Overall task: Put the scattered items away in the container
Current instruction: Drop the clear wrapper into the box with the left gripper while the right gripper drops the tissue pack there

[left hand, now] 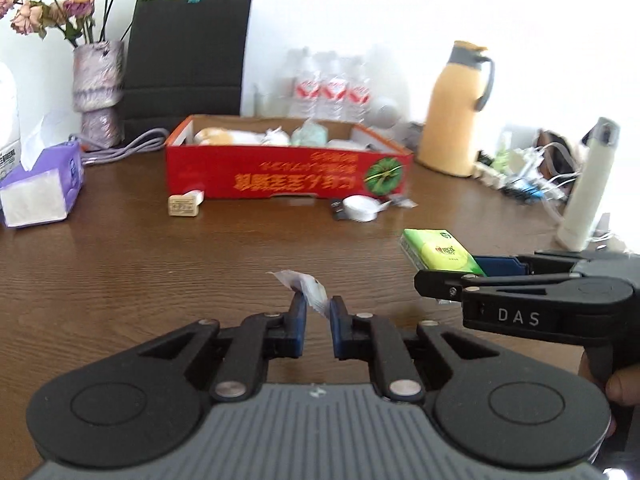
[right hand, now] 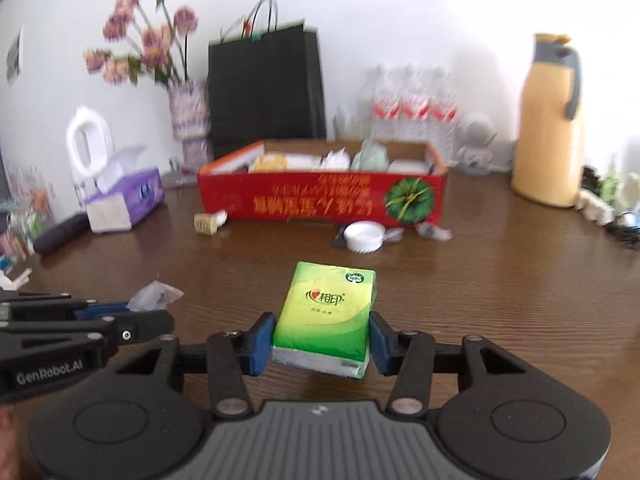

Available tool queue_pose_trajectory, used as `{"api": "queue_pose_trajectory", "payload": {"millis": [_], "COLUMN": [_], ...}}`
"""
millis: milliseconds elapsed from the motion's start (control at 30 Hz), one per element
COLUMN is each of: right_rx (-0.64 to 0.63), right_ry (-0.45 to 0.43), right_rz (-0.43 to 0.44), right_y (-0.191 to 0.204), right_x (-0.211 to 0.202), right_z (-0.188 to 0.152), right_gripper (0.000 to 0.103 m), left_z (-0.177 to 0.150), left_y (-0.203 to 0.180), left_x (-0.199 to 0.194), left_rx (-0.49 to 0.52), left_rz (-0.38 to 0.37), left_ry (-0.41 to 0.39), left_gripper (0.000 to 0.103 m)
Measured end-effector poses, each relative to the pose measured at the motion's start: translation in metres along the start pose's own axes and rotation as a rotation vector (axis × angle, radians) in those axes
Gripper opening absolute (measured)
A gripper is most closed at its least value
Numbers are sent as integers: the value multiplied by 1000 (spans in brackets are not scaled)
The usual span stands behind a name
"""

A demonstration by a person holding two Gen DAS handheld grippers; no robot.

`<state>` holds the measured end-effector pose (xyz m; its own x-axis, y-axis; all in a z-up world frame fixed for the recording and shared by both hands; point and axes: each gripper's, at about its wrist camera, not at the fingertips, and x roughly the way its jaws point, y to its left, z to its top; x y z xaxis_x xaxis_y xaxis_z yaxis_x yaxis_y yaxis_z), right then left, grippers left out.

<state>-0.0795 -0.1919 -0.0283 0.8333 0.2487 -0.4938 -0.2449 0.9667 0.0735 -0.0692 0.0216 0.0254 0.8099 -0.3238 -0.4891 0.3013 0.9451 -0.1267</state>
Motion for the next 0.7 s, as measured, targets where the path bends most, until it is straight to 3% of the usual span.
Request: {"api": "queue_pose_trajectory", "payload": {"millis": [167, 300, 400, 467, 533, 633, 700], "right_rx": [9, -44, -125, -158, -158, -128, -120], "right_ry": [-62, -148, -182, -126, 3, 218, 332], "right_rz": [-17, 23, -8, -12, 31, 81, 37], "right_y": [-21, -44, -55, -61, -68, -78, -82], "right_x": [0, 24, 46, 69, 106, 172, 212], "right_z": [31, 99, 157, 193, 219, 234, 234], "right_gripper": [48, 48, 48, 48, 48, 48, 48], "left_z": [40, 114, 173, 199, 206, 195, 190], "left_y": [9, 42, 63, 79, 102, 127, 138], "left_x": [19, 69, 104, 133, 169, 215, 235], "left_rx": [23, 42, 73, 88, 36, -11, -24], "left_rz": [-15, -34, 36, 51, 32, 58, 64], "left_ry": [-59, -81, -59, 3, 104, 241, 298], "left_gripper": [13, 13, 13, 13, 13, 13, 13]}}
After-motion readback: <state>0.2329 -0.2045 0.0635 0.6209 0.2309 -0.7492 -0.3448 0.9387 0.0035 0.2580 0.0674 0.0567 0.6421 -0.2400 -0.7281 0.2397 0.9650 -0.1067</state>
